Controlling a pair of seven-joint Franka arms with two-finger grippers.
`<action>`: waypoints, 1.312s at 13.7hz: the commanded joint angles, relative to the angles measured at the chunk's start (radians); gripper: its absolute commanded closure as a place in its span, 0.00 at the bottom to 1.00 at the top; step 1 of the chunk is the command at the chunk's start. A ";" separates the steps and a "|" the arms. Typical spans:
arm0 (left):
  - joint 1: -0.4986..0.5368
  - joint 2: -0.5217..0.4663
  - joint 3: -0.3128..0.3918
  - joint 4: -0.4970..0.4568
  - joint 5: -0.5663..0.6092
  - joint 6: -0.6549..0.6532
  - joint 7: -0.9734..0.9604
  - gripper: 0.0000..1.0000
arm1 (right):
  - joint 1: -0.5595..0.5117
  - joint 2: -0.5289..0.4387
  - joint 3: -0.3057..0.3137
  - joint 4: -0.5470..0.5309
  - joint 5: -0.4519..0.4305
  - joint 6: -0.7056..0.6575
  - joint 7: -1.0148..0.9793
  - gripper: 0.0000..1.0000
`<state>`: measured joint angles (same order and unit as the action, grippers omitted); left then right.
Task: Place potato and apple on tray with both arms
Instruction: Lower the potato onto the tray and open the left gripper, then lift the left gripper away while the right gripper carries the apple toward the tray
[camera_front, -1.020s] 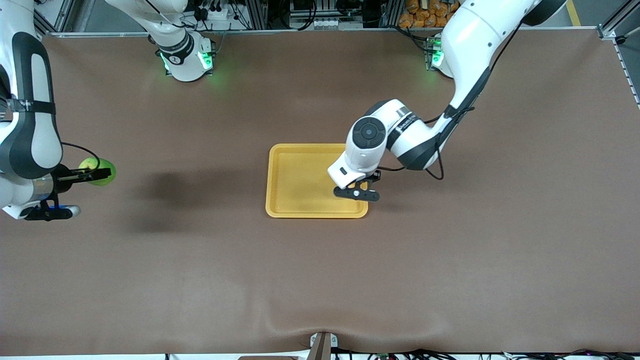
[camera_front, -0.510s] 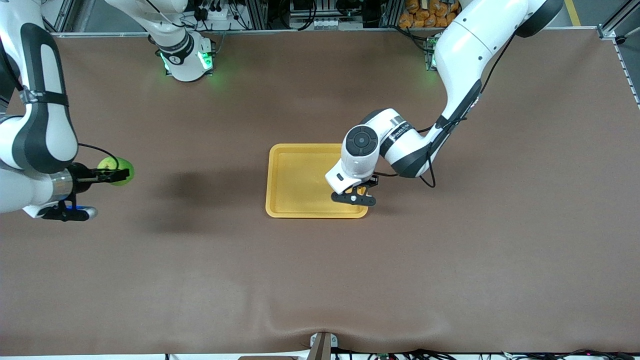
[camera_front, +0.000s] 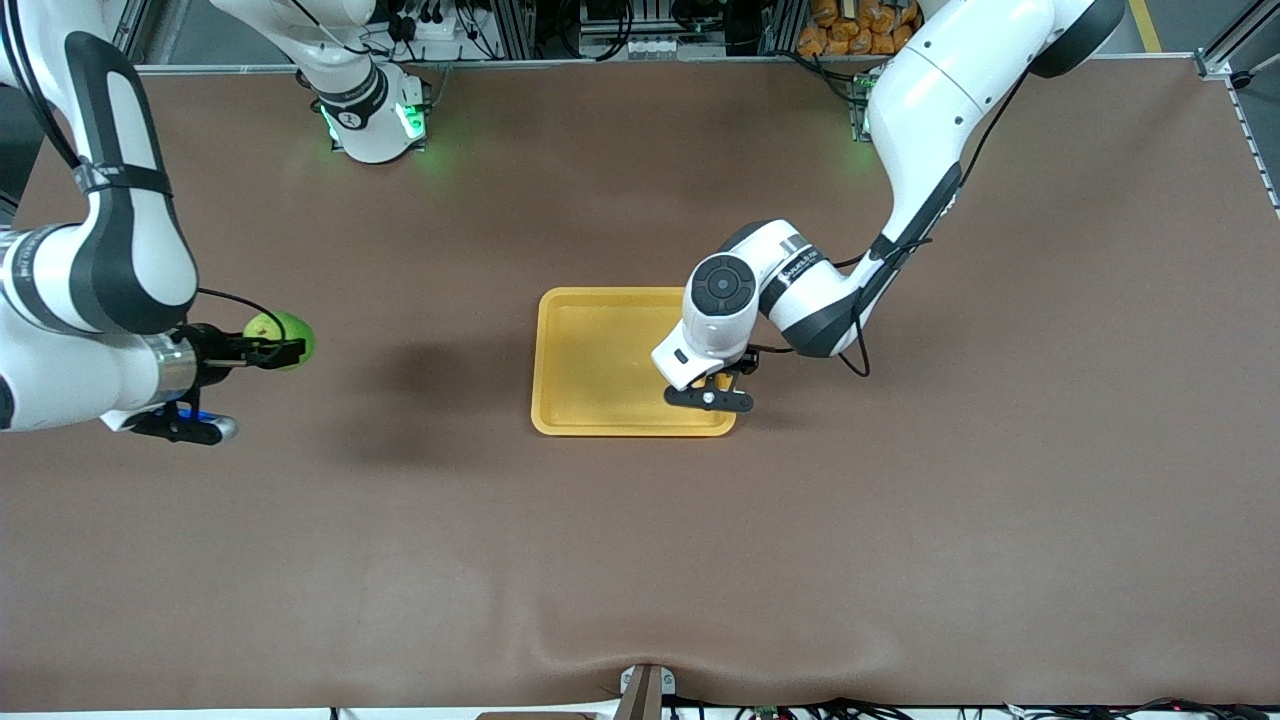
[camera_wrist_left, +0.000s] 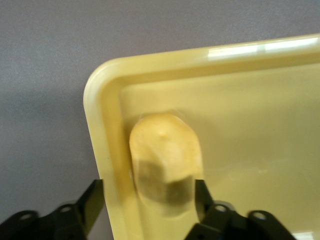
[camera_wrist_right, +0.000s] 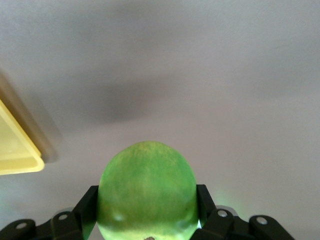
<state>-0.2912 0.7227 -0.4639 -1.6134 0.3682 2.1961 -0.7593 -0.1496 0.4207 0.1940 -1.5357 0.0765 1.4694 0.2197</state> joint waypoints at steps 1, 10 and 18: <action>0.003 -0.008 0.002 0.030 0.021 -0.016 -0.018 0.00 | -0.005 -0.014 0.054 -0.004 0.040 0.000 0.110 0.92; 0.133 -0.193 -0.012 0.179 -0.104 -0.358 0.078 0.00 | 0.130 0.009 0.088 -0.014 0.068 0.135 0.398 0.92; 0.348 -0.423 -0.010 0.179 -0.138 -0.481 0.150 0.00 | 0.266 0.056 0.088 -0.050 0.074 0.316 0.607 0.92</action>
<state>0.0169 0.3561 -0.4666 -1.4143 0.2446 1.7374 -0.6205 0.0963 0.4703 0.2860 -1.5837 0.1314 1.7583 0.7794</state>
